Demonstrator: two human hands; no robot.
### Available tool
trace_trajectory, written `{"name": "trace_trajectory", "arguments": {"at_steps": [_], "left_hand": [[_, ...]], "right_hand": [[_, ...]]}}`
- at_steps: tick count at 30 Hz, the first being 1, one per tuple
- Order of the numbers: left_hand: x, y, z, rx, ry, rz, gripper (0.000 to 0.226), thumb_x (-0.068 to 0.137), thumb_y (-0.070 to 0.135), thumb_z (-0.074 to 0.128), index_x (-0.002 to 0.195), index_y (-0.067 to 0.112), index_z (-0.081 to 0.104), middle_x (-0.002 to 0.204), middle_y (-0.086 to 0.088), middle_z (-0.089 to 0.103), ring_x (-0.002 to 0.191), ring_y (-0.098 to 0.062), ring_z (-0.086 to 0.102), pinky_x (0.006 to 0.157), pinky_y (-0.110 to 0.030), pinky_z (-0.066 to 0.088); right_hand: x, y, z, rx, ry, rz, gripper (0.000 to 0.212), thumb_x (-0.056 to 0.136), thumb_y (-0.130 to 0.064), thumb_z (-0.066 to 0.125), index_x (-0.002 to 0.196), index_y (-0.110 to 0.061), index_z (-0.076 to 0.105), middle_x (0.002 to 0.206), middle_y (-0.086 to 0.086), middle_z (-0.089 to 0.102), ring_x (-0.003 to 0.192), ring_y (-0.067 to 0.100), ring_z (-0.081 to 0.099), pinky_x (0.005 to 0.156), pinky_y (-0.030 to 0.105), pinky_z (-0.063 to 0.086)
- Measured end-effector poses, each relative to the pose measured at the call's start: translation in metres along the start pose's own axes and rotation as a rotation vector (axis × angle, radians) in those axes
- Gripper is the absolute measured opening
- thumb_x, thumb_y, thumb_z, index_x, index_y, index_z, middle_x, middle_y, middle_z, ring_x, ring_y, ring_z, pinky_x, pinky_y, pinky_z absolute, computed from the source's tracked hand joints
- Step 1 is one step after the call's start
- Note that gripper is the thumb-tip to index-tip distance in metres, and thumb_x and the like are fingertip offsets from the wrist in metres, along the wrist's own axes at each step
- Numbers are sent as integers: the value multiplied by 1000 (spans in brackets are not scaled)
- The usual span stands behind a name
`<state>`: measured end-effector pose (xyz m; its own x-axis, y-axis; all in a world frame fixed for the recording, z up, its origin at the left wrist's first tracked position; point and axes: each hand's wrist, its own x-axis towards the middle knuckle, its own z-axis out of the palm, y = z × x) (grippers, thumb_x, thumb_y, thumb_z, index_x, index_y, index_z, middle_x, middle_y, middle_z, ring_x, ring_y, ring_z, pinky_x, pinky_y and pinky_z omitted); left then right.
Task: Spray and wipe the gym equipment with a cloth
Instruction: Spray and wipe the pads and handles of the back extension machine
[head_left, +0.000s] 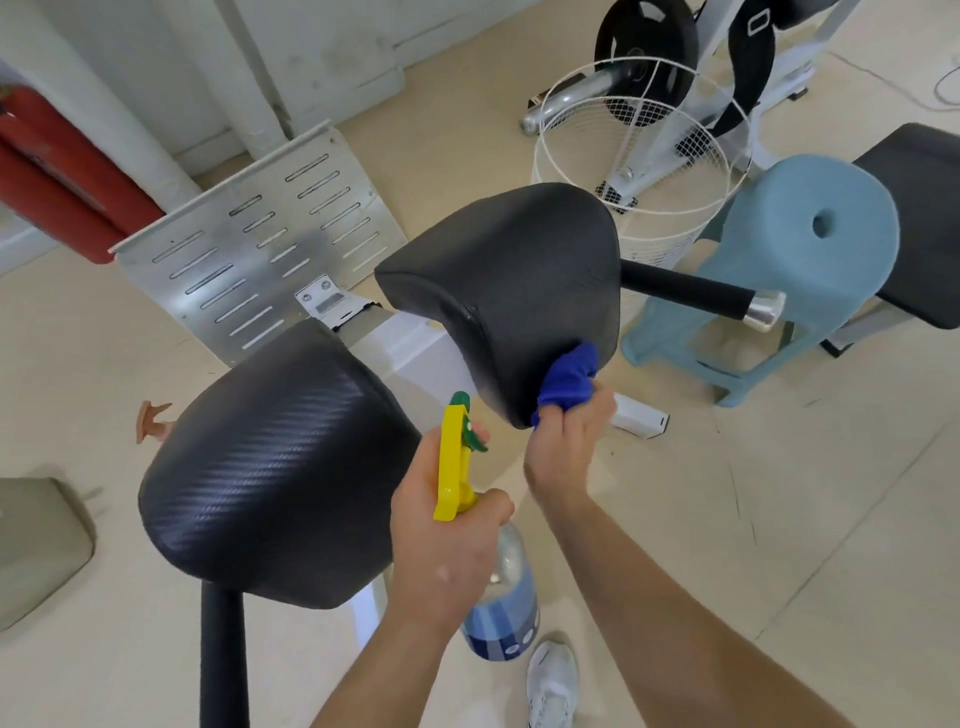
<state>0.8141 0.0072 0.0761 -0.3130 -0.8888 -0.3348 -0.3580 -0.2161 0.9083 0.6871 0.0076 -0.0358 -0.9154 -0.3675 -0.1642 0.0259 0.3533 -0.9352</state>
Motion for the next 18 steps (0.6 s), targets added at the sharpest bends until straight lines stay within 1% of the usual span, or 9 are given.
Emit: {"name": "trace_trajectory", "arguments": {"at_steps": [2, 3, 4, 6, 8, 10, 12, 15, 18], "left_hand": [[0, -1, -2, -10, -15, -9, 49, 66, -8, 74, 103, 23, 67, 85, 5, 65, 60, -22, 47, 66, -48, 55], [1, -2, -4, -11, -21, -7, 50, 66, -10, 74, 103, 23, 67, 82, 5, 64, 59, -22, 47, 63, -44, 54], [1, -3, -5, -5, -27, 1, 49, 66, -10, 75, 102, 23, 67, 78, 7, 62, 58, -17, 46, 62, -39, 51], [3, -6, -5, 23, -29, 7, 49, 67, -9, 76, 102, 24, 68, 72, 11, 58, 58, -8, 47, 61, -32, 49], [3, -8, -6, 32, -25, 7, 50, 68, -12, 75, 102, 24, 67, 76, 10, 60, 59, -6, 48, 62, -34, 51], [3, -10, -6, 21, -27, 2, 51, 68, -13, 73, 102, 25, 67, 76, 7, 59, 60, -8, 47, 62, -38, 51], [3, -12, -7, -2, -24, -2, 51, 68, -14, 72, 102, 24, 67, 72, 9, 57, 60, -10, 46, 63, -37, 50], [2, -16, -7, -11, -10, -19, 50, 70, -13, 72, 102, 24, 67, 72, 7, 59, 62, -14, 50, 69, -47, 56], [-2, -17, -6, -18, 0, -40, 50, 70, -13, 71, 103, 25, 67, 76, 9, 61, 63, -9, 51, 72, -53, 58]], "right_hand": [[28, -23, 2, 90, 144, 83, 23, 78, -17, 46, 101, -16, 41, 104, 2, 41, 104, 30, 44, 99, 51, 37], [45, -36, 2, 112, 207, 109, 21, 81, -14, 47, 101, -15, 43, 105, 1, 41, 104, 29, 43, 99, 47, 36], [63, -47, 0, 126, 248, 130, 22, 85, -11, 48, 107, -12, 45, 109, 2, 41, 105, 27, 42, 97, 41, 34], [86, -62, -4, 111, 271, 165, 31, 92, -10, 46, 123, -11, 44, 121, 5, 38, 104, 22, 41, 92, 32, 30], [86, -63, -5, 74, 255, 141, 27, 92, -11, 47, 119, -12, 45, 120, 6, 40, 98, 22, 42, 87, 30, 30], [60, -53, -3, 43, 183, 36, 20, 86, -9, 49, 105, -14, 44, 110, 6, 43, 92, 22, 41, 83, 32, 31], [18, -34, 0, -5, 49, -85, 20, 78, -10, 51, 95, -15, 42, 103, 4, 44, 88, 20, 41, 80, 32, 33], [-29, -14, -7, -150, -193, -219, 22, 80, -9, 61, 92, -16, 43, 98, 0, 42, 82, 7, 42, 71, 22, 34], [-23, -19, -27, -292, -319, -306, 32, 74, -8, 71, 91, -19, 47, 98, -3, 43, 83, 4, 46, 66, 15, 33]]}}
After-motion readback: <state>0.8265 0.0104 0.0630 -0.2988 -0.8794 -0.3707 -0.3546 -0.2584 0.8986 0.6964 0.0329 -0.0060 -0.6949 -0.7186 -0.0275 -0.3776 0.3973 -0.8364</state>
